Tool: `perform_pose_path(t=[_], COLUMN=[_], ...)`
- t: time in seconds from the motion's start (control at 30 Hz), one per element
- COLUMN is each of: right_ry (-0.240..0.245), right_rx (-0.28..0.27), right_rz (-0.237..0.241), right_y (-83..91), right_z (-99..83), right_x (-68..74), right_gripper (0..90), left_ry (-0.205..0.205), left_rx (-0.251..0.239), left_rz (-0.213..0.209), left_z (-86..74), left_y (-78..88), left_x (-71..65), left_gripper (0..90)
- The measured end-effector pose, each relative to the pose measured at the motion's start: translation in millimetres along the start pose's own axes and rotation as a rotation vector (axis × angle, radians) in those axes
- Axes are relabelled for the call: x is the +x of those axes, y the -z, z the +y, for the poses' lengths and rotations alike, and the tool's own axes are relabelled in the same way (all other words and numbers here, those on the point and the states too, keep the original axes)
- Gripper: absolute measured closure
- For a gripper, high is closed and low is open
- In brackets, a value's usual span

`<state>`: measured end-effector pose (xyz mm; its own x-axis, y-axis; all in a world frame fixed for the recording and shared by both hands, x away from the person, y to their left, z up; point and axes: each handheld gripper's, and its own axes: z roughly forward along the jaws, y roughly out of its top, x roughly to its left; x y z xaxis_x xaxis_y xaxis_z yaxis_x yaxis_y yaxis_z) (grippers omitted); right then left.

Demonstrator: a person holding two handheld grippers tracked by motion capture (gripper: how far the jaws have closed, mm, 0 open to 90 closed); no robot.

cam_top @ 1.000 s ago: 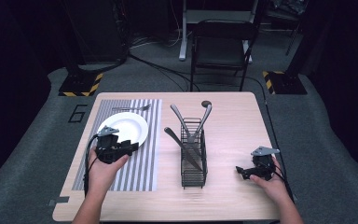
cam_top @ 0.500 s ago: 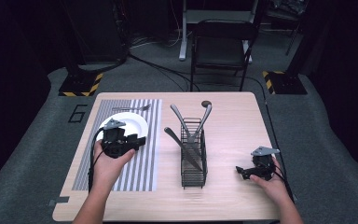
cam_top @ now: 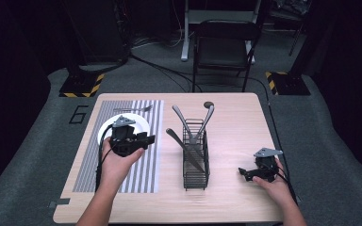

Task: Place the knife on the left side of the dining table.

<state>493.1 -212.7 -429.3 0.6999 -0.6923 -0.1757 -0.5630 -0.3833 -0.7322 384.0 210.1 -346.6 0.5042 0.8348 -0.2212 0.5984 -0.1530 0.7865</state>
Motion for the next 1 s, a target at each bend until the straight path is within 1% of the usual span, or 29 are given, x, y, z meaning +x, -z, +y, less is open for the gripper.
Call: perform_pose_path(t=[0.37,0.43,0.53,0.67,0.87,0.93,1.0], right_ry=[0.0,0.0,0.0,0.0,0.0,0.0,0.0], right_rx=[0.001,0.0,0.0,0.0,0.0,0.0,0.0], right_rz=[0.002,0.0,0.0,0.0,0.0,0.0,0.0], right_y=[0.1,0.0,0.0,0.0,0.0,0.0,0.0], right_z=[0.0,0.0,0.0,0.0,0.0,0.0,0.0], right_x=[0.0,0.0,0.0,0.0,0.0,0.0,0.0], right_gripper=[0.0,0.0,0.0,0.0,0.0,0.0,0.0], left_ry=[-0.017,-0.02,-0.013,-0.024,-0.011,-0.015,-0.005], left_rx=[-0.017,-0.013,-0.011,-0.006,-0.013,-0.006,-0.003], left_rz=[-0.036,-0.04,-0.054,-0.065,-0.078,-0.084,-0.088], left_z=[13.2,15.0,17.4,19.9,22.1,22.5,22.5], left_y=[-6.5,-8.2,-11.8,-16.4,-24.4,-28.3,-32.1], left_x=[-15.9,-17.8,-20.0,-23.6,-26.4,-26.4,-27.0], left_gripper=[62.1,62.3,62.9,63.0,62.8,62.9,63.0])
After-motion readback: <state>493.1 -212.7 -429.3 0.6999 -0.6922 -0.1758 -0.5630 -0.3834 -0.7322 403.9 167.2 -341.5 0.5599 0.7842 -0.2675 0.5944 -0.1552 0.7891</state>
